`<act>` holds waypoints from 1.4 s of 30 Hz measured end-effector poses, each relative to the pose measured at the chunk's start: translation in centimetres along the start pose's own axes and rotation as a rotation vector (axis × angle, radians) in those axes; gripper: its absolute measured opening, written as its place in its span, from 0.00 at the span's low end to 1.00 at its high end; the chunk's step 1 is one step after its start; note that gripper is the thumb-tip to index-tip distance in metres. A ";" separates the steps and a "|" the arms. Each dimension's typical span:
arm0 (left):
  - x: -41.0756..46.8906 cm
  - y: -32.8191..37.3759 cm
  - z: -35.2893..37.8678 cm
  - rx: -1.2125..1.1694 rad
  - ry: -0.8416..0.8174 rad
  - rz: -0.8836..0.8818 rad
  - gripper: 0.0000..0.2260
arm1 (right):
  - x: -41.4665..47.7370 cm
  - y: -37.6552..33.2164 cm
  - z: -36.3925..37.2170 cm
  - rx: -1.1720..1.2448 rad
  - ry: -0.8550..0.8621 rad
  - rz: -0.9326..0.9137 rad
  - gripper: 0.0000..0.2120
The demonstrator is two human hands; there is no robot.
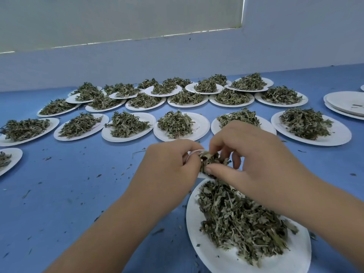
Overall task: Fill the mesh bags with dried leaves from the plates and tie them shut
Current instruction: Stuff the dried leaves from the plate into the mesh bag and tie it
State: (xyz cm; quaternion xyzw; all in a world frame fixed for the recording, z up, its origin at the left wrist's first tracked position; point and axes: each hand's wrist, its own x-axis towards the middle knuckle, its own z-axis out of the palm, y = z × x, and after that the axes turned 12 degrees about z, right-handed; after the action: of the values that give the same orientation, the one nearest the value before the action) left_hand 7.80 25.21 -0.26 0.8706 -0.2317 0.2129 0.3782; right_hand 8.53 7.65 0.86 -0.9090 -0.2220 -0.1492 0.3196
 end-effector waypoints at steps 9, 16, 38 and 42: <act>0.1 0.4 -0.3 -0.005 0.036 0.043 0.13 | -0.2 0.0 -0.3 0.006 0.014 -0.066 0.04; 0.2 0.4 -0.7 0.007 0.067 0.038 0.14 | -1.1 0.3 -0.9 -0.060 -0.120 0.008 0.19; 0.0 0.9 -0.5 -0.108 0.077 0.048 0.13 | -1.0 0.0 -0.9 -0.203 -0.097 -0.183 0.19; -0.1 1.2 -0.4 -0.116 0.054 0.041 0.14 | -0.3 -0.1 -0.3 -0.343 -0.198 -0.212 0.22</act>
State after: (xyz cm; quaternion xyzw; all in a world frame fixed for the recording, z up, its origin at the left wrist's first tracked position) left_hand 6.98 24.84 0.65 0.8362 -0.2511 0.2301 0.4298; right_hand 8.18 7.46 1.00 -0.9318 -0.3181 -0.1275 0.1192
